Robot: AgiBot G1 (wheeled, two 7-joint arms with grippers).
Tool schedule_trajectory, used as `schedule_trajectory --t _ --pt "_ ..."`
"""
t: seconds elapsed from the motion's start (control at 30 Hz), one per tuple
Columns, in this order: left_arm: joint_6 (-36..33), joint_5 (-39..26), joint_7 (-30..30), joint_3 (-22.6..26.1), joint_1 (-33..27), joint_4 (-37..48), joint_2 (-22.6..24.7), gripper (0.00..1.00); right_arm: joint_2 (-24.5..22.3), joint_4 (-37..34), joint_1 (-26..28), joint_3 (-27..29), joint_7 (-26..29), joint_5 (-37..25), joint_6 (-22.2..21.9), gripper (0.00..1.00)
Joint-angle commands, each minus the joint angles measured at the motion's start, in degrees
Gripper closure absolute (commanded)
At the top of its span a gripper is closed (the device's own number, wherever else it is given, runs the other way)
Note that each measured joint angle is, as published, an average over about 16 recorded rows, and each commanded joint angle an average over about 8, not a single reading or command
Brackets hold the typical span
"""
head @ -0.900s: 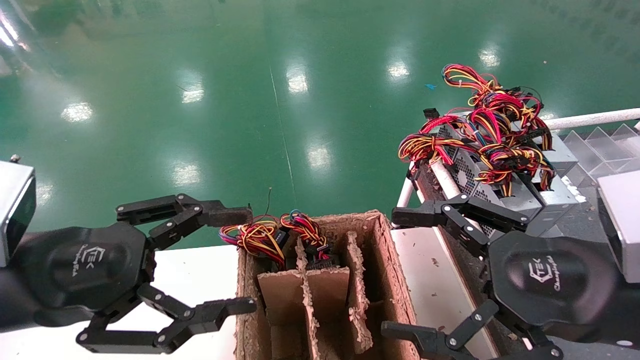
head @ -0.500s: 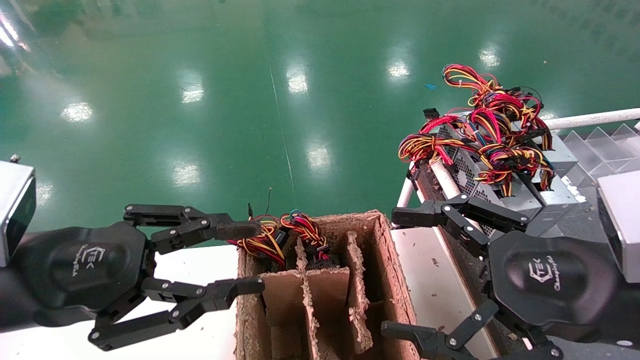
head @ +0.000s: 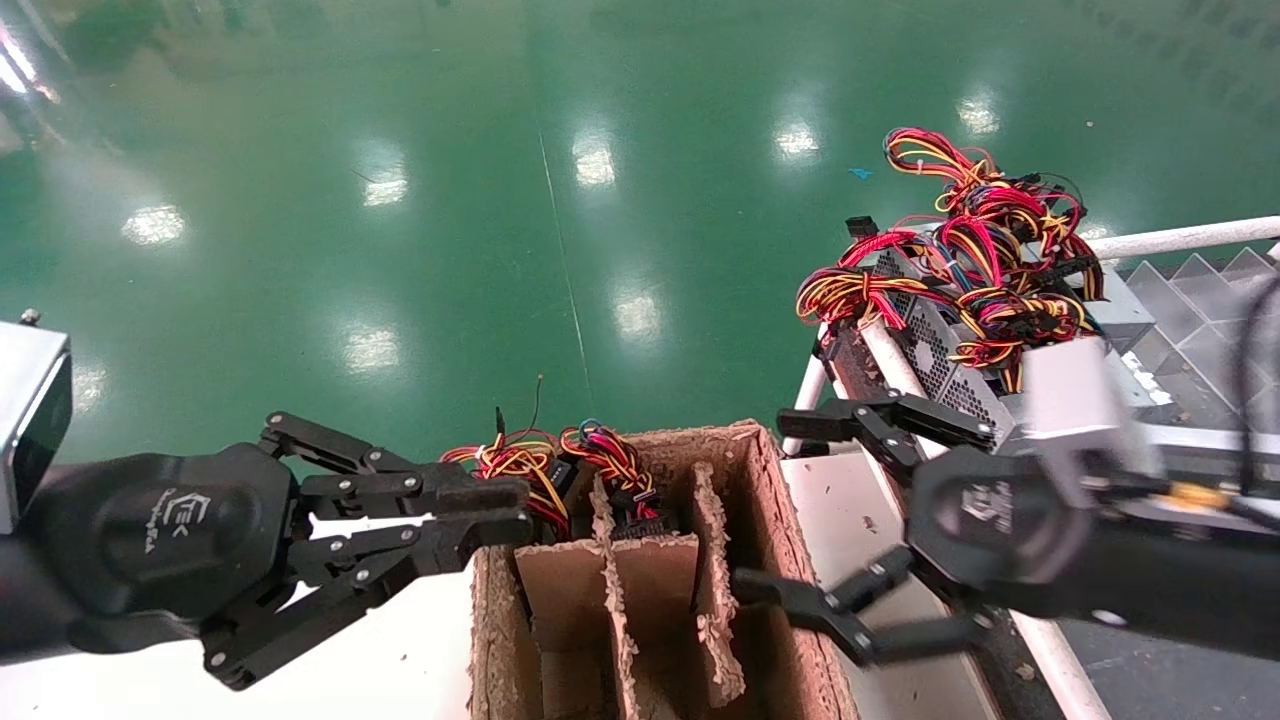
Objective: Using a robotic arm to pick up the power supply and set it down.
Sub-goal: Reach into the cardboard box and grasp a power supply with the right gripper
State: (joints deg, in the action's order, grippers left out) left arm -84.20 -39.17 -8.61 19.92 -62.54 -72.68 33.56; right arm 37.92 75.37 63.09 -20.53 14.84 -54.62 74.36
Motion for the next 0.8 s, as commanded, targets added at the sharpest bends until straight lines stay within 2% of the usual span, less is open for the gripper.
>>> schedule_trajectory --t 0.03,0.07,0.1,0.17,0.2,0.33,0.37,0.43,0.47,0.8 --pt "0.0 0.0 0.0 0.0 0.0 0.0 0.0 1.0 0.5 0.94 0.28 -0.89 0.68 -3.04 -2.71 0.0" --pt "0.0 0.0 0.0 0.0 0.0 0.0 0.0 1.0 1.21 1.11 0.58 -1.53 0.99 -4.76 -4.05 0.0" --pt "0.0 0.0 0.0 0.0 0.0 0.0 0.0 1.0 1.99 1.21 0.9 -2.18 1.28 -6.45 -5.34 0.05" --pt "0.0 0.0 0.0 0.01 0.0 0.0 0.0 0.98 3.76 1.08 1.61 -3.54 1.92 -9.68 -7.65 0.28" --pt "0.0 0.0 0.0 0.01 0.0 0.0 0.0 0.91 4.66 0.92 1.98 -4.21 2.27 -11.14 -8.63 0.4" --pt "0.0 0.01 0.01 0.01 0.0 0.0 0.0 0.41 8.26 -0.51 3.47 -6.71 3.54 -16.14 -11.67 0.9" --pt "0.0 0.01 0.01 0.01 0.0 0.0 0.0 0.28 9.17 -1.07 3.85 -7.3 3.88 -17.21 -12.29 0.97" --pt "0.0 0.01 0.01 0.01 0.0 0.0 0.0 0.05 10.87 -2.28 4.61 -8.32 4.46 -19.02 -13.29 1.0" --pt "0.0 0.01 0.01 0.01 0.0 0.0 0.0 0.0 11.73 -2.99 5.02 -8.8 4.66 -19.89 -13.77 1.0" --pt "0.01 0.01 0.01 0.02 -0.01 0.0 -0.01 0.0 18.57 -7.77 7.23 -11.89 4.42 -25.6 -17.86 1.0"
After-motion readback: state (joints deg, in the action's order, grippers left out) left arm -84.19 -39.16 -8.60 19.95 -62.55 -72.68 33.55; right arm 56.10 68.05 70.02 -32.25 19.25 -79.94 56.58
